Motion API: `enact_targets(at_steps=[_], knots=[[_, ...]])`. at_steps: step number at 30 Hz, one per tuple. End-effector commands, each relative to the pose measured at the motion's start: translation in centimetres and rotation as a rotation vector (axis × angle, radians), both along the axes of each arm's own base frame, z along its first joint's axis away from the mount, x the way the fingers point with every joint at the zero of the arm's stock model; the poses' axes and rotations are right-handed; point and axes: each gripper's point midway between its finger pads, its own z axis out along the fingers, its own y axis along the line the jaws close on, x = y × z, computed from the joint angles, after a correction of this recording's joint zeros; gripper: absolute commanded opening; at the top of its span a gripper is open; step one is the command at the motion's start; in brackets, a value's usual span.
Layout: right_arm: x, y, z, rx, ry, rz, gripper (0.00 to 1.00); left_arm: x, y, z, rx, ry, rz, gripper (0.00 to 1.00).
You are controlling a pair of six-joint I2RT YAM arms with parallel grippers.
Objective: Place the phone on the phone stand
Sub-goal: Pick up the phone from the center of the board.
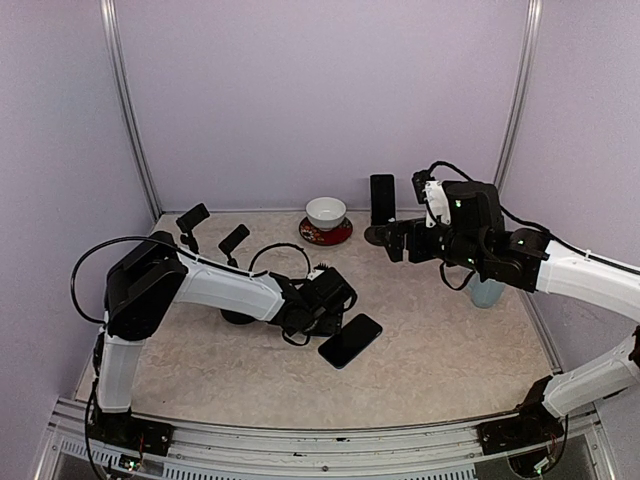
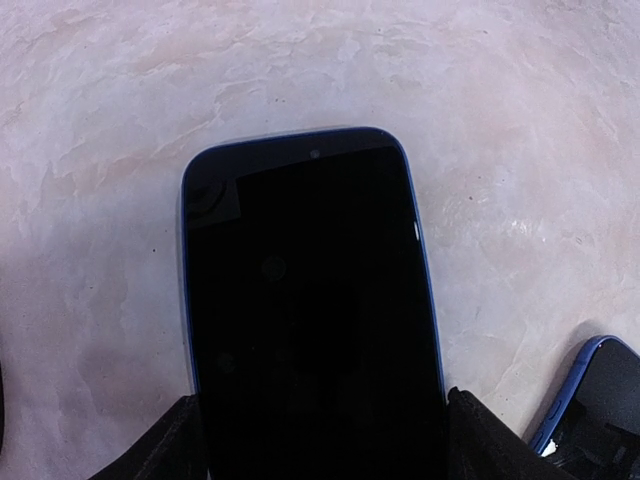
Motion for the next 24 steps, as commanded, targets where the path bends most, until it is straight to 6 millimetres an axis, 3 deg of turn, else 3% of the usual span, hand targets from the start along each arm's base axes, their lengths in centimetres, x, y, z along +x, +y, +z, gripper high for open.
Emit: enact_targets(at_steps=[1, 8, 17, 24], knots=[[0.2, 0.4, 1.8, 0.042, -0.02, 0.019, 1.0, -0.5, 1.3, -0.6, 0.036, -0.003, -0.026, 0.61], [-0.1, 1.8, 0.8, 0.078, 0.023, 0.07, 1.0, 0.2, 0.7, 3.2, 0.024, -0.146, -0.043, 0.61], [-0.3, 3.1, -2.2, 0.094, 0.096, 0.113, 1.0, -0.1, 0.5, 5.1, 0.006, -0.221, -0.054, 0.61], [-0.7, 4.2, -2.8, 0.112, 0.107, 0.173, 1.0, -0.9, -0.6, 6.8, -0.029, -0.261, -0.099, 0.62]])
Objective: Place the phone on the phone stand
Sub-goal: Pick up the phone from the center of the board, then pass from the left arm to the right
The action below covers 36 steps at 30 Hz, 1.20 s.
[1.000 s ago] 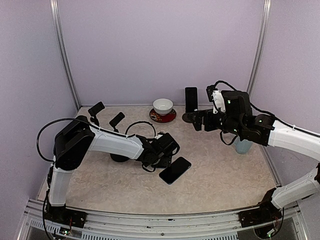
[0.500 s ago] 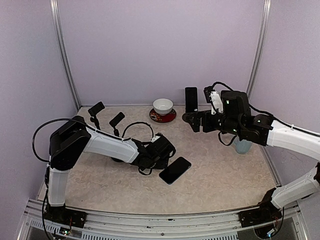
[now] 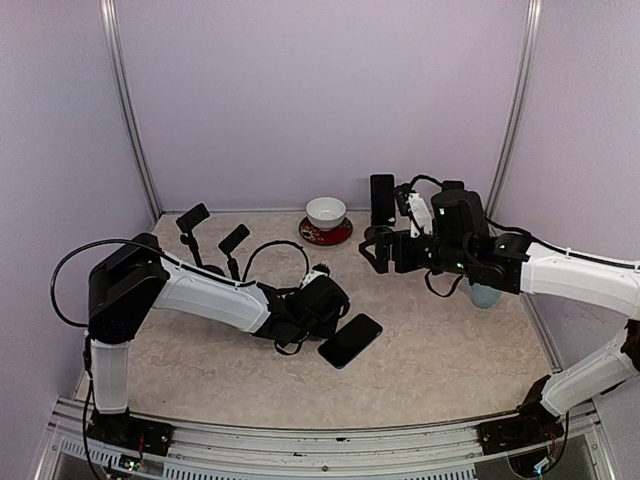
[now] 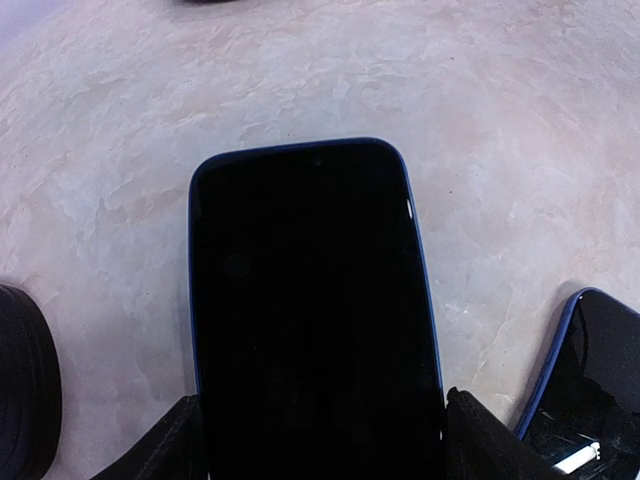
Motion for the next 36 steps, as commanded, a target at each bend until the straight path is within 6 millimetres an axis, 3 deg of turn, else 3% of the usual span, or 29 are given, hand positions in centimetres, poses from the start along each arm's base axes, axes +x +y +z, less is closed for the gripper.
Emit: enact_targets(at_steps=[1, 16, 27, 36], knots=[[-0.1, 0.9, 0.1, 0.044, -0.002, 0.048, 1.0, 0.2, -1.6, 4.8, -0.084, -0.113, -0.025, 0.62], [-1.2, 1.2, -0.4, 0.169, 0.066, 0.158, 1.0, -2.4, -2.9, 9.4, -0.15, -0.228, -0.097, 0.62], [-2.1, 3.0, -1.7, 0.26, 0.171, 0.252, 0.96, -4.9, -4.3, 12.4, -0.153, -0.341, -0.162, 0.62], [-2.2, 3.2, -2.0, 0.284, 0.192, 0.264, 0.96, -7.0, -5.1, 15.1, -0.21, -0.418, -0.215, 0.62]])
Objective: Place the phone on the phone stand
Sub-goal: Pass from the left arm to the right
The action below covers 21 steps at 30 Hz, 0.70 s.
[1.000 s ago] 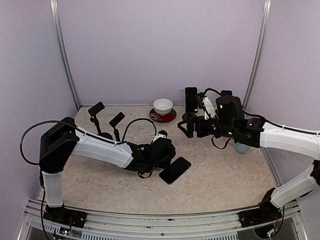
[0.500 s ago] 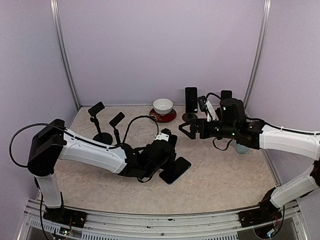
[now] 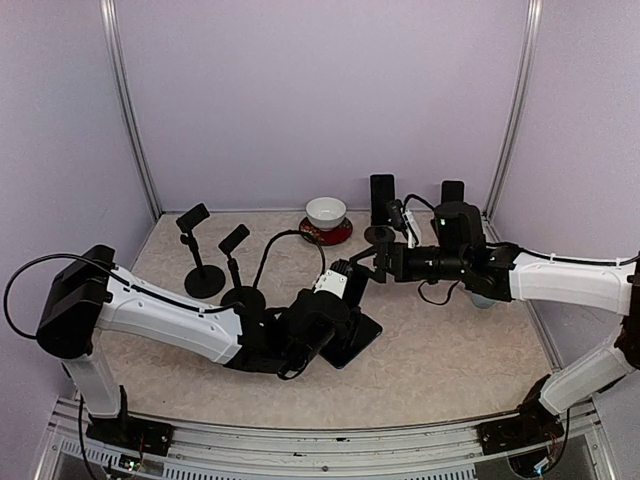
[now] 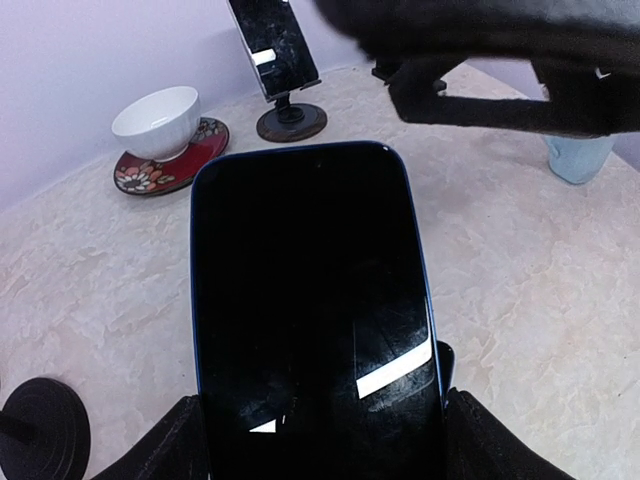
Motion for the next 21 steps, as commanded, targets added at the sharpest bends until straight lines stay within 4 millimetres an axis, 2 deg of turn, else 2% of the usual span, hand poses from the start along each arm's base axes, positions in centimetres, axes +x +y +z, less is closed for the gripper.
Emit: enact_targets(at_steps=[1, 14, 21], knots=[[0.1, 0.2, 0.4, 0.042, 0.005, 0.016, 0.95, -0.7, -0.4, 4.8, -0.117, -0.094, -0.012, 0.62], [-0.4, 1.5, 0.5, 0.114, 0.046, 0.085, 0.91, -2.1, -1.3, 6.1, -0.141, -0.131, -0.061, 0.61], [-1.0, 2.3, 0.8, 0.165, 0.072, 0.139, 0.84, -2.3, -1.6, 6.2, -0.143, -0.133, -0.07, 0.62]])
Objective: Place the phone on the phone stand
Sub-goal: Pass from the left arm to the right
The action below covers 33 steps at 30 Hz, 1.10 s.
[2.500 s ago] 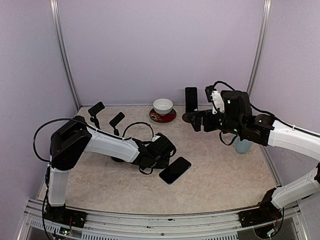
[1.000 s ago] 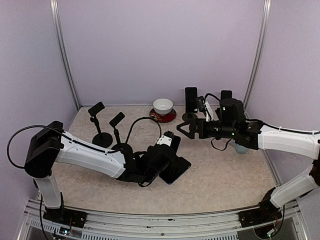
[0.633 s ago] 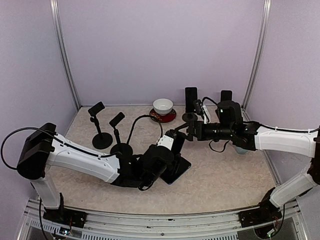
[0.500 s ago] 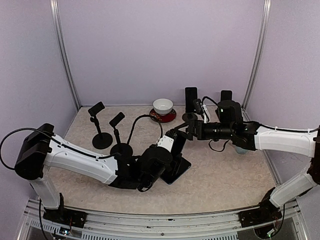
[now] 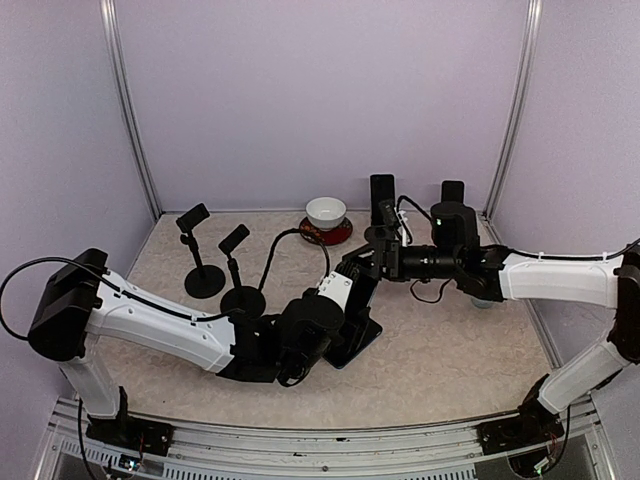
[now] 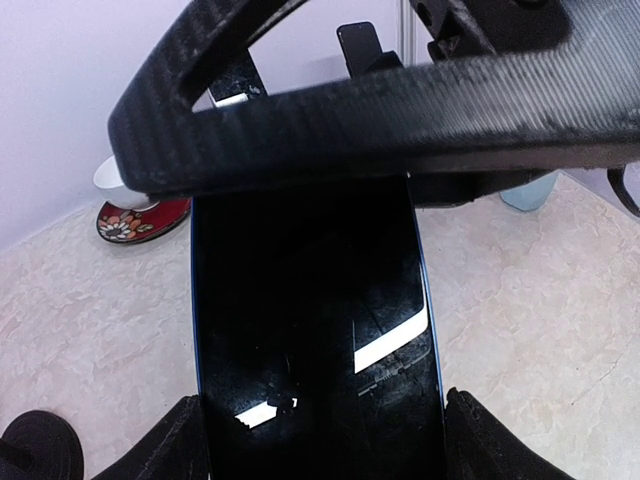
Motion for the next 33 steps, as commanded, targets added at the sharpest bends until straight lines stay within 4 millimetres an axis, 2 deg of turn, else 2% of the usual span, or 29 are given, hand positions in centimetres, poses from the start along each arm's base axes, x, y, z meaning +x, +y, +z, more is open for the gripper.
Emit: enact_targets(at_steps=[1, 14, 33], knots=[[-0.4, 0.4, 0.1, 0.049, 0.018, 0.041, 0.82, -0.1, -0.1, 3.2, -0.087, -0.041, 0.009, 0.61], [-0.4, 1.0, -0.6, 0.06, 0.047, 0.065, 0.71, -0.2, -0.2, 3.4, -0.093, -0.04, 0.004, 0.62], [-0.1, 1.4, -0.9, 0.072, 0.07, 0.07, 0.73, -0.7, -0.4, 3.9, -0.107, -0.046, -0.008, 0.61]])
